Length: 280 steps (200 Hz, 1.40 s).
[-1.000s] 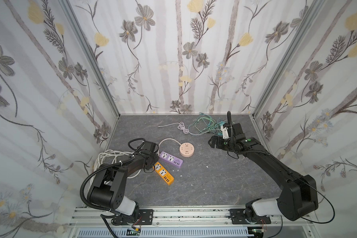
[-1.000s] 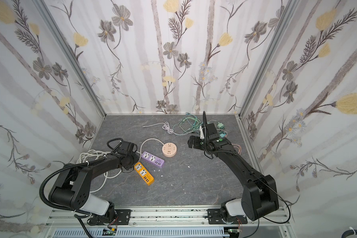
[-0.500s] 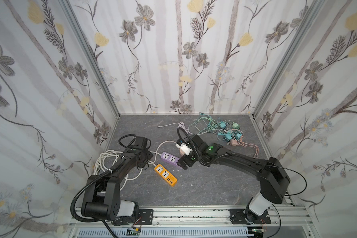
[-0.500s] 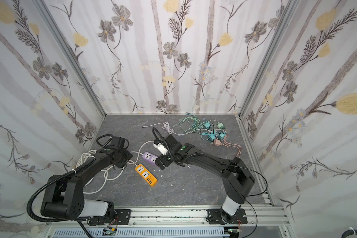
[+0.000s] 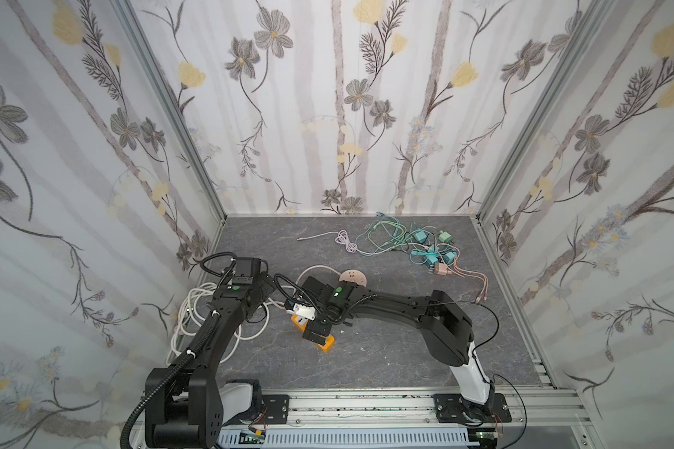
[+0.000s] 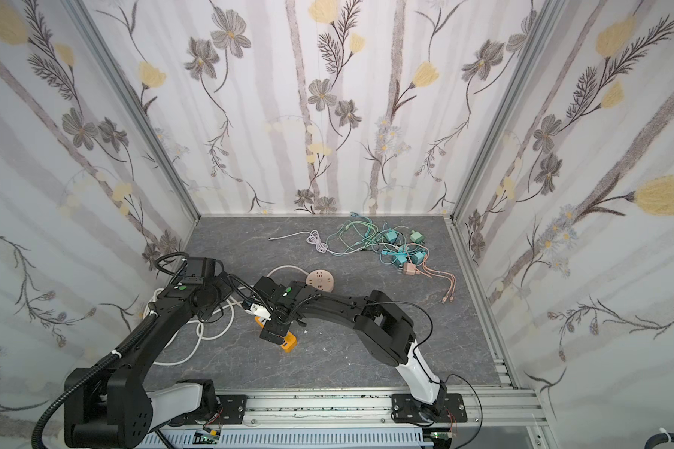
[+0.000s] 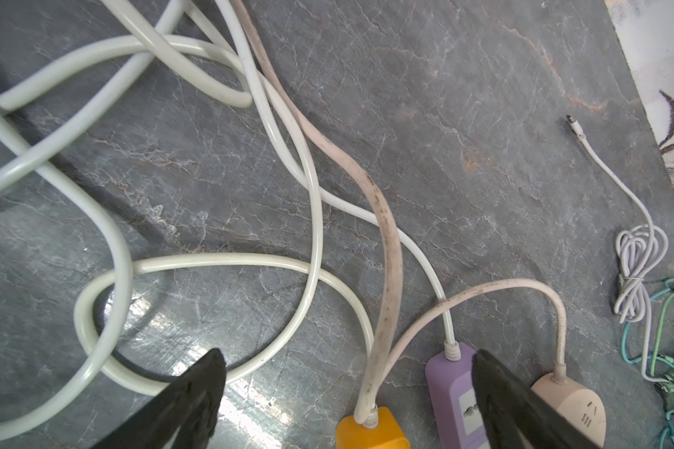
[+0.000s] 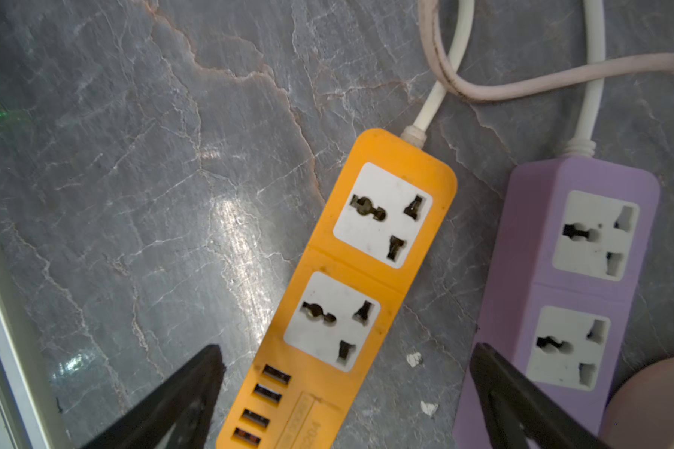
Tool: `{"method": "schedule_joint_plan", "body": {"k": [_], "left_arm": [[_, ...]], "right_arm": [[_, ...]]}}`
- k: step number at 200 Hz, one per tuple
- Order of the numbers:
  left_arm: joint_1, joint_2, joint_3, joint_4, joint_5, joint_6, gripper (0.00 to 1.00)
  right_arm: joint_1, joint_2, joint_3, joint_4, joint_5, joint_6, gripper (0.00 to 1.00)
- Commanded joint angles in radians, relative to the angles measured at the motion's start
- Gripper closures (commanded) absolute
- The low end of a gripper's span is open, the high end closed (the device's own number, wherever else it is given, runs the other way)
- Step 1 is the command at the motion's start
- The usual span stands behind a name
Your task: Insert the plug
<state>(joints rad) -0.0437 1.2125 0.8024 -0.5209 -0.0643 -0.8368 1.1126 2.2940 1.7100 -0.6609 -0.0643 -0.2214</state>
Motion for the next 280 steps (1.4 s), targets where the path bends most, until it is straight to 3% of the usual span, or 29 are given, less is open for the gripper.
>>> {"method": "schedule_joint_plan", "body": {"k": [1,33,55,78,111,143,164,187,204,219,230,255,280], "left_arm": [[0.008,0.002,0.010,0.006,-0.021,0.011,0.00],[0.030,0.001,0.009,0.001,-0.036,0.010,0.00],[0.041,0.002,0.012,0.003,-0.027,0.022,0.00],[0.039,0.007,0.026,-0.009,-0.031,0.049,0.00],[-0.034,0.031,0.085,-0.058,-0.074,0.148,0.00],[-0.151,0.071,0.138,-0.081,-0.104,0.215,0.00],[-0.179,0.105,0.165,-0.095,-0.109,0.212,0.00],[-0.178,0.120,0.178,-0.095,-0.135,0.199,0.00],[-0.177,0.117,0.187,-0.097,-0.149,0.191,0.00],[-0.174,0.104,0.181,-0.091,-0.154,0.182,0.00],[-0.167,0.092,0.170,-0.081,-0.155,0.172,0.00],[-0.140,0.063,0.142,-0.079,-0.156,0.157,0.00],[-0.110,0.020,0.105,-0.062,-0.144,0.147,0.00]], "right_arm": [[0.005,0.030,0.026,-0.056,0.007,-0.036,0.04],[0.012,0.086,0.061,-0.048,0.008,-0.021,0.09],[0.019,0.096,0.075,-0.067,0.005,-0.059,0.27],[0.016,0.048,0.019,-0.124,-0.021,-0.197,0.40],[-0.011,-0.115,-0.237,-0.159,-0.020,-0.443,0.51],[-0.087,-0.263,-0.425,-0.231,-0.038,-0.525,0.50],[-0.112,-0.341,-0.479,-0.251,-0.007,-0.523,0.40],[-0.121,-0.402,-0.415,-0.205,-0.172,-0.445,0.25],[-0.127,-0.428,-0.398,-0.022,-0.230,-0.358,0.20],[-0.134,-0.401,-0.390,0.171,-0.153,-0.271,0.18],[-0.137,-0.331,-0.320,0.202,-0.074,-0.232,0.17],[-0.140,-0.100,-0.040,0.042,0.136,-0.157,0.14],[-0.147,0.048,0.136,-0.063,0.207,-0.108,0.13]]}}
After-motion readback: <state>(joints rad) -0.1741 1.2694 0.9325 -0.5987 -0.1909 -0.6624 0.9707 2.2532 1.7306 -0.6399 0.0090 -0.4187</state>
